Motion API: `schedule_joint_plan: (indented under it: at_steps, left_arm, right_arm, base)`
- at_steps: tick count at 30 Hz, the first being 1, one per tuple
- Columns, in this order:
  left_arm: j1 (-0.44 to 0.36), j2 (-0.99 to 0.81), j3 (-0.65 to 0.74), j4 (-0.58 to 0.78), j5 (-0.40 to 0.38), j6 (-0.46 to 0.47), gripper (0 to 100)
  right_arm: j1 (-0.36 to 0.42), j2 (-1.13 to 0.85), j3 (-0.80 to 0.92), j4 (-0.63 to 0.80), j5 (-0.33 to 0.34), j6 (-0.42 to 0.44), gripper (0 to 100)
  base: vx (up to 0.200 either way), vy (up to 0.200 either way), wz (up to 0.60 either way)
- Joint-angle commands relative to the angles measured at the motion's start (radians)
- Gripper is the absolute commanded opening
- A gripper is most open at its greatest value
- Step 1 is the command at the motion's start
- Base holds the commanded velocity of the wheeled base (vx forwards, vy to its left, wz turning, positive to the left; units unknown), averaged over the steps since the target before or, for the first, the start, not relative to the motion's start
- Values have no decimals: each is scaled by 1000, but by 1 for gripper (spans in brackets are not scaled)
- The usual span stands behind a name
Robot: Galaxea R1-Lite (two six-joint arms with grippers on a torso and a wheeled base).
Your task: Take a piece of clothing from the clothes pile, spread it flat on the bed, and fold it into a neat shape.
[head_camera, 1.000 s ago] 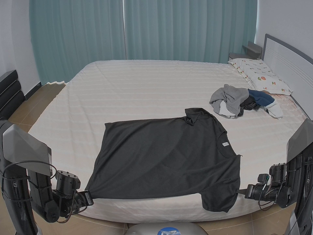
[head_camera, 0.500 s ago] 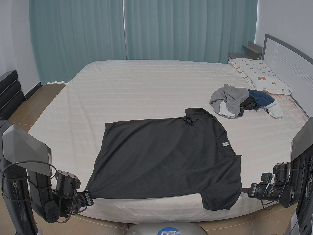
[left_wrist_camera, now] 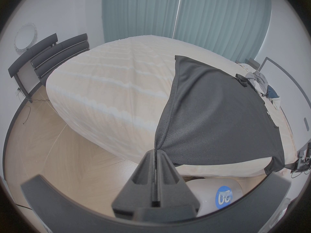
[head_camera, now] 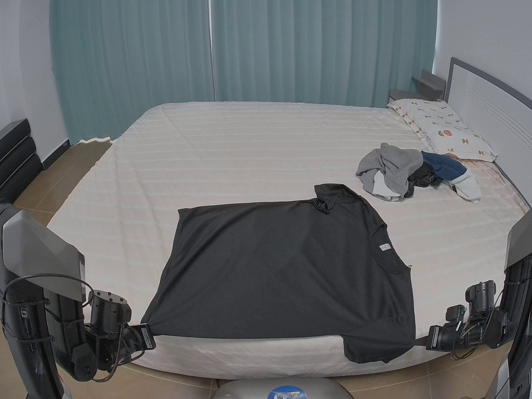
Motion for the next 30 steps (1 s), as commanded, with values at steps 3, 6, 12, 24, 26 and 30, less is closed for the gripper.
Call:
schedule_joint_plan:
  at_steps: [3, 6, 12, 24, 26, 30]
  left_arm:
    - [2, -23, 18, 83, 4, 11, 0]
    - [2, -65, 18, 139, 4, 29, 0]
    - [-9, -100, 18, 229, 10, 35, 0]
    - [-77, -170, 18, 433, 33, 51, 0]
    - [-87, -183, 18, 468, 35, 49, 0]
    - [-87, -189, 17, 456, 32, 47, 0]
  right_arm:
    - [0, -159, 18, 147, -16, -48, 0]
    - [0, -191, 18, 220, -27, -73, 0]
    - [0, -207, 18, 299, -92, -113, 0]
    - [0, -336, 18, 462, -110, -131, 0]
    - [0, -356, 18, 489, -111, -142, 0]
    - [0, -389, 18, 511, -130, -163, 0]
  base:
    - [0, 0, 0]
    - [0, 0, 0]
    - [0, 0, 0]
    - [0, 0, 0]
    - [0, 0, 0]
    - [0, 0, 0]
